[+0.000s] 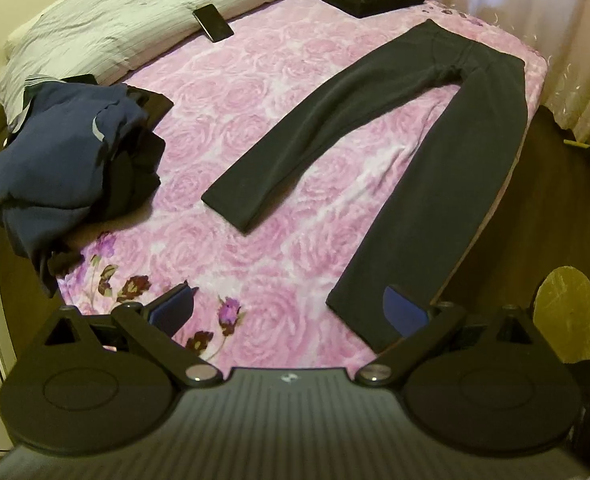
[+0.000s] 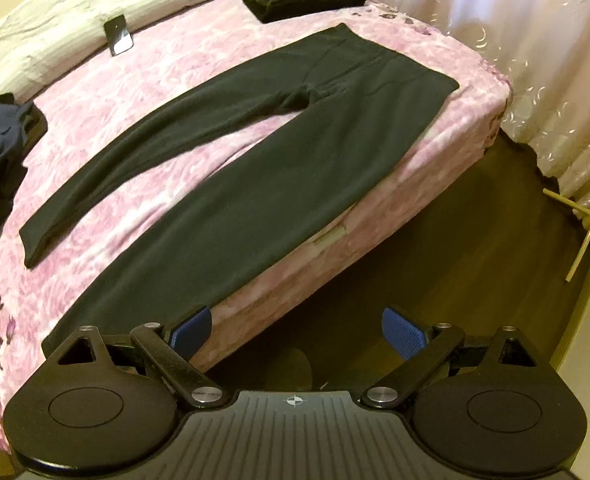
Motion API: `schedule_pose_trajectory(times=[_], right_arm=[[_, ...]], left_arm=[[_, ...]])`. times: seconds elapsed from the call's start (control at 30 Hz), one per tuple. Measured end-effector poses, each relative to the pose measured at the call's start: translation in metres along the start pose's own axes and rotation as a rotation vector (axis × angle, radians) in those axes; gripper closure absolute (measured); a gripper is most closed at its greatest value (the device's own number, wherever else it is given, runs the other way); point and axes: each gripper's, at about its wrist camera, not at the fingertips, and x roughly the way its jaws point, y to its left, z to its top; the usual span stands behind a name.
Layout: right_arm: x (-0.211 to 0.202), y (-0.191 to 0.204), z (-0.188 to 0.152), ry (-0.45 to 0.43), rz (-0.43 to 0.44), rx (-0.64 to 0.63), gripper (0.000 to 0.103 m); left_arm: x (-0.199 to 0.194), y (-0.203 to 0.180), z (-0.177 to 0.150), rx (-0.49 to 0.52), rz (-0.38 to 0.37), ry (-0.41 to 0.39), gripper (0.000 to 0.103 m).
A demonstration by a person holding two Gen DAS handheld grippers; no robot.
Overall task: Fold clothes
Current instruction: 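Release the trousers and pull both tools back from the flattened trousers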
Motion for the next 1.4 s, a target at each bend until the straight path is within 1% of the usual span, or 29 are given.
schedule_pose_trajectory(times=[0.23,0.47,0.53,0.73,0.87,0.97,1.07,1.23,1.33,1.4], right_arm=[[0.006,0.014,0.004,0.021,0.008,-0.043,0.008],[0.021,0.036,-0.012,0.082,0.035,-0.122,0.008],[0.025,0.043,-0.019,0.097,0.041,-0.158,0.008],[0.034,0.063,-0.034,0.134,0.053,-0.324,0.008],[0.04,0.067,-0.032,0.15,0.065,-0.353,0.008],[0.046,0.065,-0.022,0.158,0.07,-0.371,0.008],[0.053,0.054,-0.004,0.157,0.077,-0.385,0.008],[0.071,0.022,0.046,0.133,0.089,-0.399,0.008],[0.08,0.002,0.077,0.114,0.098,-0.421,0.008],[0.086,-0.01,0.096,0.099,0.097,-0.451,0.008]], left_arm=[[0.003,0.003,0.003,-0.03,-0.004,0.004,0.003],[0.009,-0.001,-0.009,-0.034,-0.011,0.043,0.003],[0.01,-0.002,-0.014,-0.036,-0.014,0.058,0.003],[0.016,-0.003,-0.026,-0.065,-0.017,0.093,0.003],[0.021,-0.005,-0.023,-0.088,-0.015,0.107,0.003],[0.028,-0.006,-0.013,-0.115,-0.011,0.114,0.003],[0.038,-0.004,0.002,-0.149,0.005,0.12,0.003],[0.056,0.0,0.037,-0.211,0.05,0.118,0.003],[0.064,-0.005,0.057,-0.21,0.088,0.11,0.003],[0.067,-0.015,0.066,-0.168,0.114,0.085,0.003]])
